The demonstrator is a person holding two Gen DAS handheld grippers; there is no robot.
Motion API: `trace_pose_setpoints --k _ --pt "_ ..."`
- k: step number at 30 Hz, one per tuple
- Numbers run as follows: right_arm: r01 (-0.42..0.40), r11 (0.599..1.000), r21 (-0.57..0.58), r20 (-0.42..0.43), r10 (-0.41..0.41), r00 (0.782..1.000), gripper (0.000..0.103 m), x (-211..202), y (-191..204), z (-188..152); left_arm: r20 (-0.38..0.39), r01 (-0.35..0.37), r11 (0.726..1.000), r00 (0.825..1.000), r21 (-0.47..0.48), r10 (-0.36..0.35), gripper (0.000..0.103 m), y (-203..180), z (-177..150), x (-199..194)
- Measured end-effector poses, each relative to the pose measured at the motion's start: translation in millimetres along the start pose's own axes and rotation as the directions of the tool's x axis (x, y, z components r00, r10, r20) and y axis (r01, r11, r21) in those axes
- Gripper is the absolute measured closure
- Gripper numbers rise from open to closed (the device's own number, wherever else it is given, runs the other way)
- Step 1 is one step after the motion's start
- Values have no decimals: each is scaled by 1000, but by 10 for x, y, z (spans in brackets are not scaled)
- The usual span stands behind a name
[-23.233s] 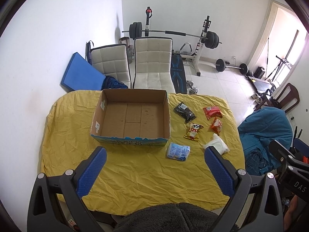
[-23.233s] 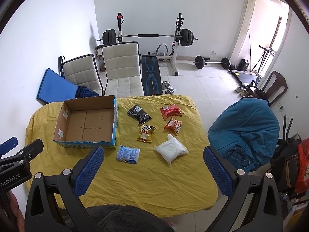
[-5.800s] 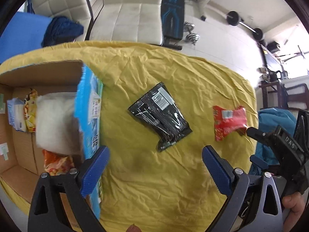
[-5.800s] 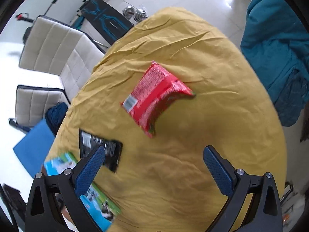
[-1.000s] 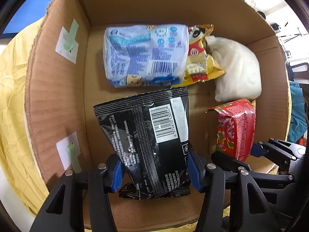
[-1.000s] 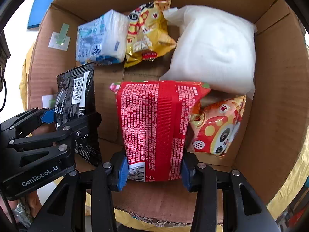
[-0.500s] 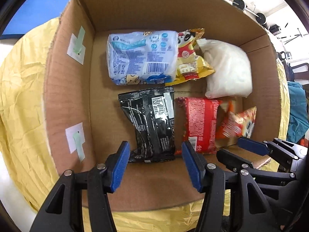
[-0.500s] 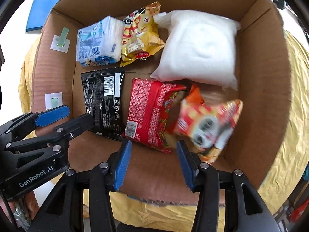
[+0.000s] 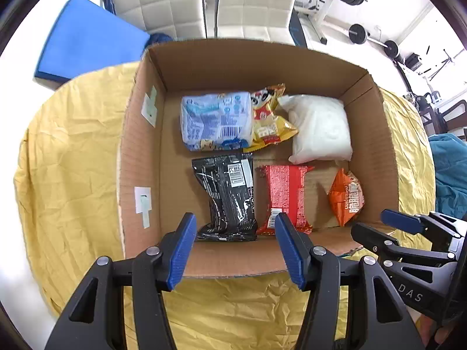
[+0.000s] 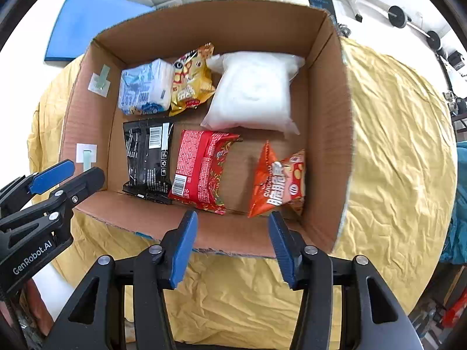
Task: Organize snacks
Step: 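Carry both bags into the box and open both grippers to release them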
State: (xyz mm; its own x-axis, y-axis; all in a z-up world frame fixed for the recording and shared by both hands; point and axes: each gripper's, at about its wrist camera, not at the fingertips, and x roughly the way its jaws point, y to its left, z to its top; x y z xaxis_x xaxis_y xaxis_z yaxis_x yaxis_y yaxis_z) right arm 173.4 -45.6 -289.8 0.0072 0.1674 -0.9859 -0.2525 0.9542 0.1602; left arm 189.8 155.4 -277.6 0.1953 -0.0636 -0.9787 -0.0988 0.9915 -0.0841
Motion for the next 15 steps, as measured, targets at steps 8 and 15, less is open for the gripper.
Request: trace_pose_setpoints --k 8,15 --pt "10 999 37 71 -12 997 18 -227 -53 -76 59 -16 1000 998 -26 18 43 14 -1 -138" --pt "34 998 61 98 -40 994 3 -239 -127 -126 93 -39 999 995 -37 43 18 31 -26 -244"
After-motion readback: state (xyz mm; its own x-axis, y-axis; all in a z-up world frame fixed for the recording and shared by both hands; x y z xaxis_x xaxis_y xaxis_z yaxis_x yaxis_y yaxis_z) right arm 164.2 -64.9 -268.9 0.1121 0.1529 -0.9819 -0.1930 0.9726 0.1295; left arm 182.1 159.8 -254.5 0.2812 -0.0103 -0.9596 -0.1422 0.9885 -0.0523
